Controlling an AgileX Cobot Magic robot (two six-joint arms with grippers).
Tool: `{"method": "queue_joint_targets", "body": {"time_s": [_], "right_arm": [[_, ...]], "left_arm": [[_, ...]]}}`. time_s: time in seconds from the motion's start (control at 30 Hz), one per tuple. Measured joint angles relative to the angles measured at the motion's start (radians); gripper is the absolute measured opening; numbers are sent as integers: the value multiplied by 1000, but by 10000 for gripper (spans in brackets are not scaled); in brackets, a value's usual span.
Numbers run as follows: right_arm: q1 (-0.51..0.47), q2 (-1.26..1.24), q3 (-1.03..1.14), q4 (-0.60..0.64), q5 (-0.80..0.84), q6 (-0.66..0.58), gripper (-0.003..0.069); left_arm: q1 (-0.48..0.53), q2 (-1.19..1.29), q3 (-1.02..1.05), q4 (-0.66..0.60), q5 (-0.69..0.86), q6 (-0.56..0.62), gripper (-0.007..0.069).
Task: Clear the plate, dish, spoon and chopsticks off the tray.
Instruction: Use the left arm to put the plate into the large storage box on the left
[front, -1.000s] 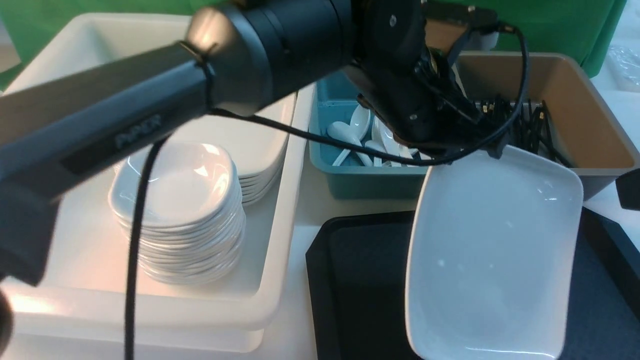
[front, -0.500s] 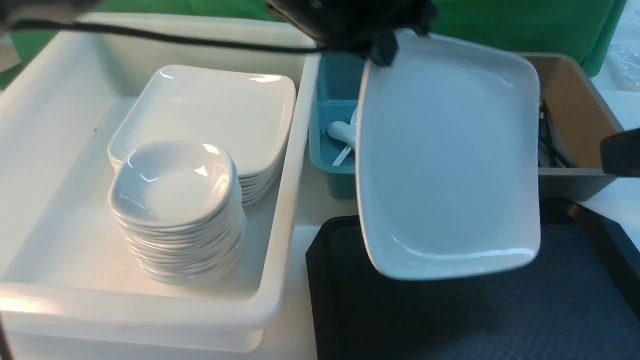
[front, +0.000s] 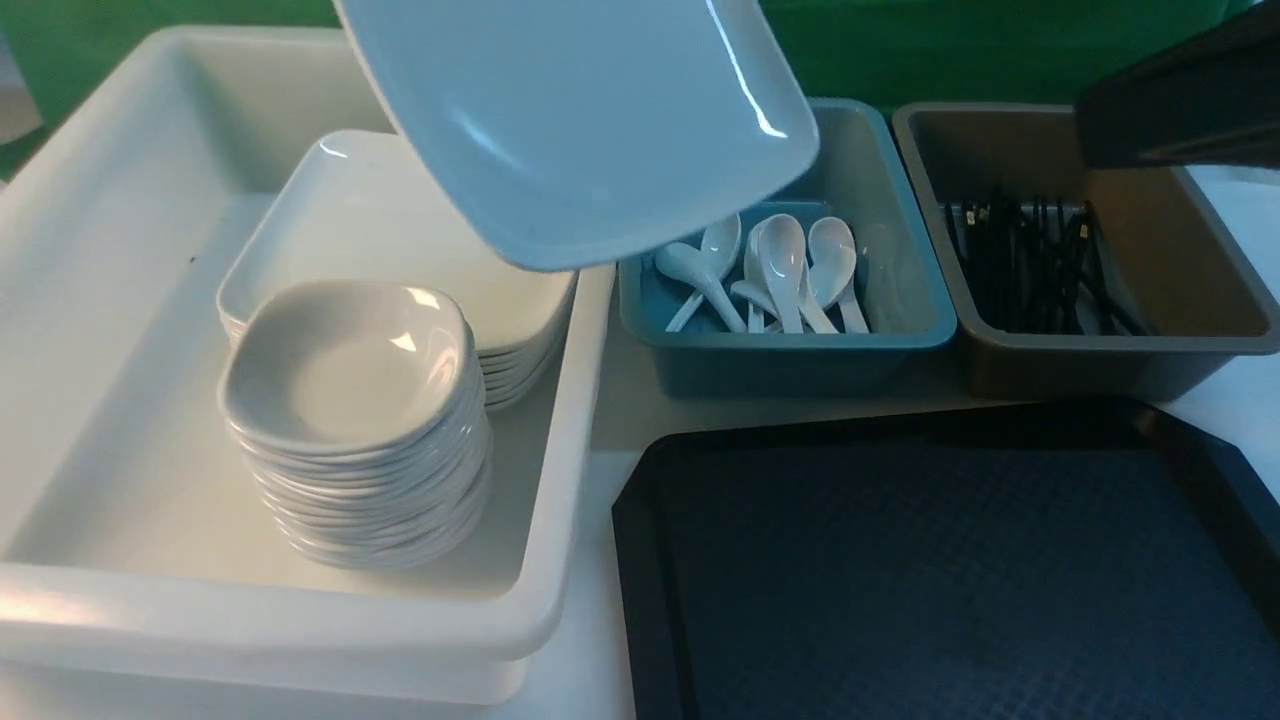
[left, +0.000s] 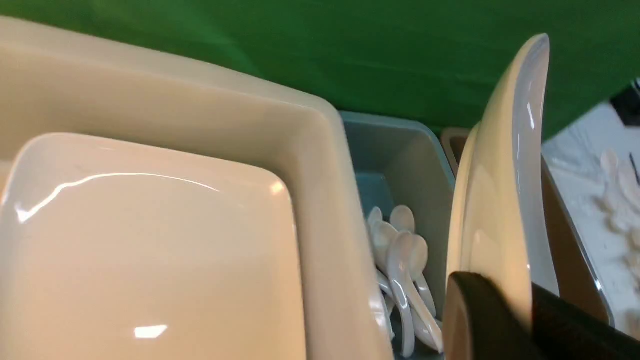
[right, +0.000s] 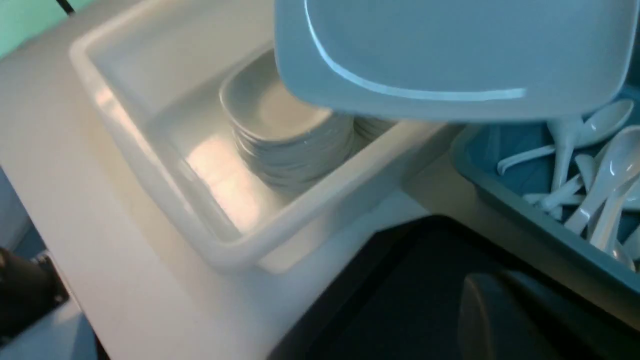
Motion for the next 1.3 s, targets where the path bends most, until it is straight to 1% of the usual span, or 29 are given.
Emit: {"method": "queue_joint_targets", "body": {"time_s": [0.13, 0.17, 0.2, 0.27, 0.37, 0.47, 0.5, 0.53, 0.6, 0.77, 0.97, 1.17, 1.3], "right_arm": [[158, 106, -86, -197, -34, 152, 27], [164, 111, -91, -204, -36, 152, 27], [201, 143, -130, -239, -51, 176, 27], [237, 183, -182, -264, -70, 187, 27], [273, 252, -260, -297, -138, 208, 27], [277, 306, -305, -305, -204, 224, 27], [277, 310, -307, -307, -208, 228, 27], [279, 339, -325, -312, -229, 237, 27], [284, 367, -332, -312, -246, 249, 27], [298, 422, -332, -311, -289, 272, 27], [311, 452, -332, -303, -296, 283, 27], [325, 456, -332, -297, -325, 285, 27], [325, 456, -332, -297, -325, 285, 28]], "left_arm": [[120, 0, 109, -109, -59, 48, 29], [126, 0, 109, -116, -64, 51, 29], [166, 0, 165, -170, -97, 78, 29], [201, 0, 232, -226, -149, 115, 29], [226, 0, 348, -318, -270, 165, 29], [227, 0, 435, -383, -365, 217, 29], [227, 0, 435, -388, -371, 221, 29], [227, 0, 482, -418, -415, 248, 29], [227, 1, 531, -452, -462, 265, 29], [226, 6, 597, -484, -556, 293, 29], [216, 37, 597, -498, -590, 300, 29], [155, 100, 597, -504, -603, 315, 29], [137, 134, 599, -507, -613, 315, 29]]}}
